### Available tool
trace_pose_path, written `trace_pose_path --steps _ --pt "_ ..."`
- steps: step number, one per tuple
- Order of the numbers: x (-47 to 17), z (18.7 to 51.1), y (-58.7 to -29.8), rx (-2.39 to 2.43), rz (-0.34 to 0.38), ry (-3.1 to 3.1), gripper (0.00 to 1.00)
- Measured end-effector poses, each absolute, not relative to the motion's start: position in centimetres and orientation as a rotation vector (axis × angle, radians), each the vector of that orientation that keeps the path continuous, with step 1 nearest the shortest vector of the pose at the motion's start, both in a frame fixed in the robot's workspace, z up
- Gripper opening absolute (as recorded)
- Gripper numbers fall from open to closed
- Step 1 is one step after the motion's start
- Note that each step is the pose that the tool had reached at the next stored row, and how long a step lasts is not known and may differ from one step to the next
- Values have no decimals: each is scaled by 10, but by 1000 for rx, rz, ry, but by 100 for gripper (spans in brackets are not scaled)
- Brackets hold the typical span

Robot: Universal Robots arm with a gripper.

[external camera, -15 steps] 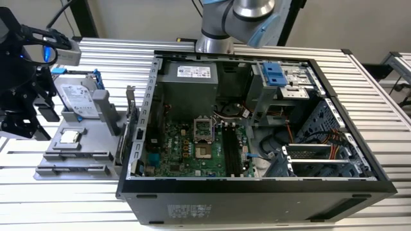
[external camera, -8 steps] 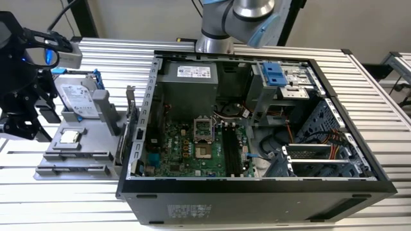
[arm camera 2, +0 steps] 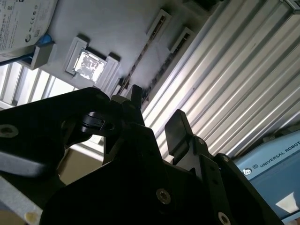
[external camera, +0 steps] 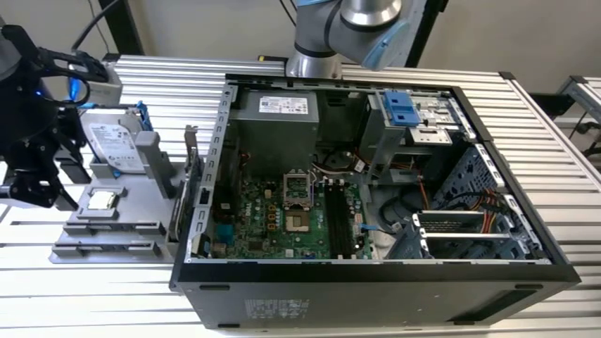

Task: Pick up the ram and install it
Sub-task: 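Pick up the ram and move it above insertion slot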

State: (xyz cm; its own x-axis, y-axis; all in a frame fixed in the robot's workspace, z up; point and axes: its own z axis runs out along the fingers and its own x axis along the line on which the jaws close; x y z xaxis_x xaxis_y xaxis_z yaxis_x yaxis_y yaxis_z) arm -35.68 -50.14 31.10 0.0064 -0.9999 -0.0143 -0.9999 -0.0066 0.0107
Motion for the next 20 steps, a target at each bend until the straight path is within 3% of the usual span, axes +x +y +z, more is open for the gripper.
trace_pose_path --steps 20 --pt "-357 297 -501 -2227 26 2213 100"
